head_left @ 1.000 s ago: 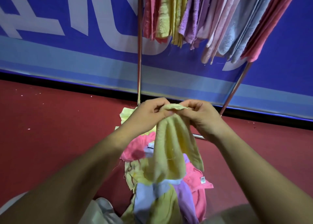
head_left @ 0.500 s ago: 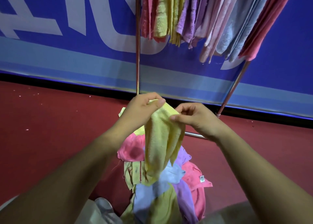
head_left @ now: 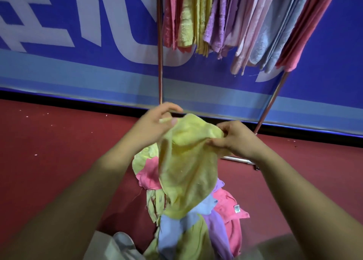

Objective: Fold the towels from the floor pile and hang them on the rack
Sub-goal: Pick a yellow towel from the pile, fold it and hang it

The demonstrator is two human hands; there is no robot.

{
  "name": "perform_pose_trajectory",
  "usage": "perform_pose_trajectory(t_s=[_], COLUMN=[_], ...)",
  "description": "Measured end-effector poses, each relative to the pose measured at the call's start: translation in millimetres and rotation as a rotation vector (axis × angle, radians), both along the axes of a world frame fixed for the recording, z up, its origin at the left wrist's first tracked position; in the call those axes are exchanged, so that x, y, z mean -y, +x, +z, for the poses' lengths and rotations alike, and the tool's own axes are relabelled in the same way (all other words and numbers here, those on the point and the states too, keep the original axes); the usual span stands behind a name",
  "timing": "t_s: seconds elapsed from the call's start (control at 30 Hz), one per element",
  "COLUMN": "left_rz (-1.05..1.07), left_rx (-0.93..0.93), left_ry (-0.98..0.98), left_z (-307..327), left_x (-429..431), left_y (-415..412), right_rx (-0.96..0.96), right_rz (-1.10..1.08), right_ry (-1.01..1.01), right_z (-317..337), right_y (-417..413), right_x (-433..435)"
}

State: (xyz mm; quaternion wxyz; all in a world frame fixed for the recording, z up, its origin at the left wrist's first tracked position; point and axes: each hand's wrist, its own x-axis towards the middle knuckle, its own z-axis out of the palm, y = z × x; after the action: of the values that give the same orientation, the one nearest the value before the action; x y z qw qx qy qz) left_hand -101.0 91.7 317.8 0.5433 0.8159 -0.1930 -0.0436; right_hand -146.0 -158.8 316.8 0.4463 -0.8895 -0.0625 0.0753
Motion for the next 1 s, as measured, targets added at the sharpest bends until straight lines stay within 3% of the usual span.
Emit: perform_pose_trajectory(t_s=[0.07,0.2,0.27,0.4,0.7,0.8,1.0], left_rz=[-0.254,-0.433,-0.389,-0.119,0.35,0.36,0.171], left_rx=[-0.104,-0.25,-0.24,-0.001,-0.087,-0.051,-0.103], left_ry=[0.045,0.149,0.155,0.163,-0.091,-0.106,-0.142], left_z=[-6,-16,-15,-16,-19,-20,-12], left_x=[8,21,22,19,14,14,16], left_y=[-8,-20,-18,-6,6,7,0], right_rx=[-0.015,-0.011,-0.02,0.025,0.127,0.174,0.227], right_rz=[0.093,0.212,0.214,0.121,-0.226,-0.246,-0.351], right_ry=[0.075,0.073,0.055,-0.017,0.062,0.125,0.239], right_z=[6,8,7,3,-12,-13,-13], right_y=[-7,-12,-12,-6,9,8,10], right_x=[-12,-25,-23,-10,8,0,3])
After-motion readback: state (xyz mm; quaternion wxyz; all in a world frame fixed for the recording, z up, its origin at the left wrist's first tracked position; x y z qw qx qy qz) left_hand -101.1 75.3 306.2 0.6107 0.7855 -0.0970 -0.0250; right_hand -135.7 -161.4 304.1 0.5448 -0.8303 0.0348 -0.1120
